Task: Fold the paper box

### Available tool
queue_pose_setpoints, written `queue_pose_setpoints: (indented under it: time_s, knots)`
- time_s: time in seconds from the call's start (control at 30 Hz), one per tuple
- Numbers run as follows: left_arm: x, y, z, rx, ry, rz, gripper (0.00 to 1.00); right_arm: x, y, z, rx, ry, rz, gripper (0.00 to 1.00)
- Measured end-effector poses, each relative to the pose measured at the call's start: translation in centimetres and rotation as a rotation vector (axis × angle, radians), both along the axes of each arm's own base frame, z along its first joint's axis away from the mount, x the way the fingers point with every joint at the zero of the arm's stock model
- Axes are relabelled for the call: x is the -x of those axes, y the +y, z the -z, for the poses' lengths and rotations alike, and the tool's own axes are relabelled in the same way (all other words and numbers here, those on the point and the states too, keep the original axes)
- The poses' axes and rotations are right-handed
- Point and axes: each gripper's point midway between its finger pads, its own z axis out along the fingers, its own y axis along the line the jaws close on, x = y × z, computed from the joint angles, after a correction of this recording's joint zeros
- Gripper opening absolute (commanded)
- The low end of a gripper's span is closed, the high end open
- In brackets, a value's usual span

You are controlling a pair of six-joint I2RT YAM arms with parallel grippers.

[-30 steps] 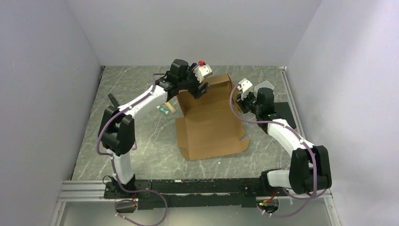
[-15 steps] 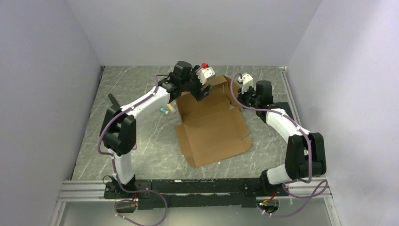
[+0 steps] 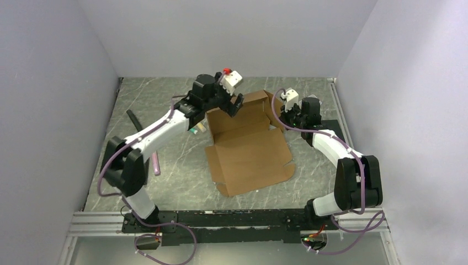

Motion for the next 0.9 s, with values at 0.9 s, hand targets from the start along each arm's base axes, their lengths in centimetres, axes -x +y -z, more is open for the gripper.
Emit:
queue_pose_setpoints:
  time_s: [0.9]
  knots:
    - [11.3, -14.5, 16.8, 0.52, 0.584, -0.178, 0.66, 1.2, 0.9, -1.1, -0.119, 0.052, 0.012, 0.0]
